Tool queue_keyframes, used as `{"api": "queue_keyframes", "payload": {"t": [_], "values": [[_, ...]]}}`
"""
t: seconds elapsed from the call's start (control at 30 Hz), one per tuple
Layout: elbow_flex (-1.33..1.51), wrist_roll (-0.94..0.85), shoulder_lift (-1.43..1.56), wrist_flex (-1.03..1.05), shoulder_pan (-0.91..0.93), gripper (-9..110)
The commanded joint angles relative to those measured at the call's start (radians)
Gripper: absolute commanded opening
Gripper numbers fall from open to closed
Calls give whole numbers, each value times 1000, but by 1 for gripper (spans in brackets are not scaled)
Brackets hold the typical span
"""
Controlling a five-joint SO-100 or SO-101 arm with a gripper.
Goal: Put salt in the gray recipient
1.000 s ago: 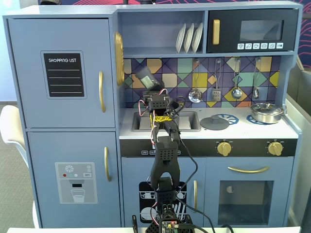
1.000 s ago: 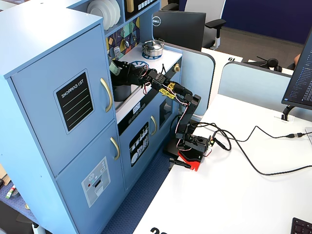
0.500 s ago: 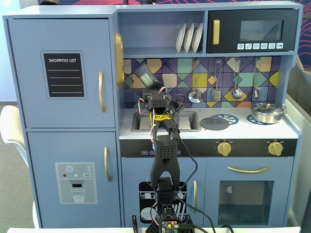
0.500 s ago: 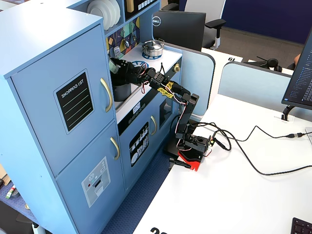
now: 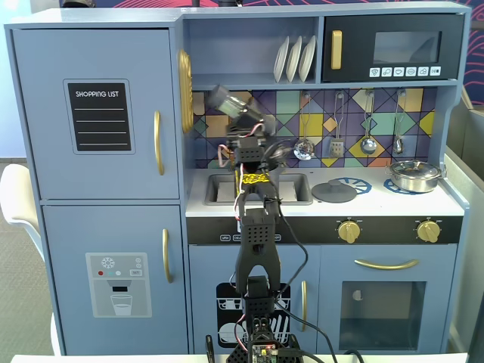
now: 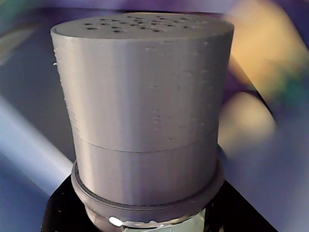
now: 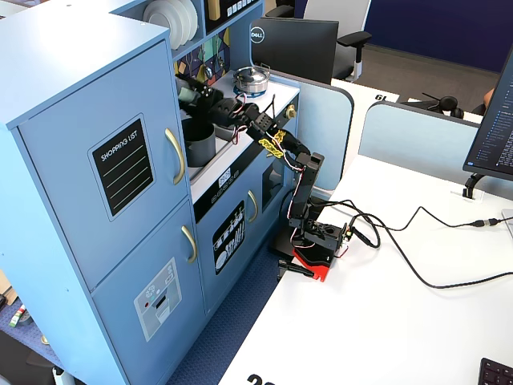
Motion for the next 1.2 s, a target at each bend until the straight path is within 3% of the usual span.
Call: {"api": "queue_keyframes", "payload": {"t": [0.0,0.13,0.27,0.43,0.57,0.8,1.17], "values": [[11,-430,120,9,221,0],[63,-839,158,57,465,0],[120,-1285,166,-26,670,0],[218,-1838,156,-146,776,0],[327,-2085,121,-296,811,0],[396,-2180,8,-457,821,0],[377,-2155,-147,-560,831,0]]}}
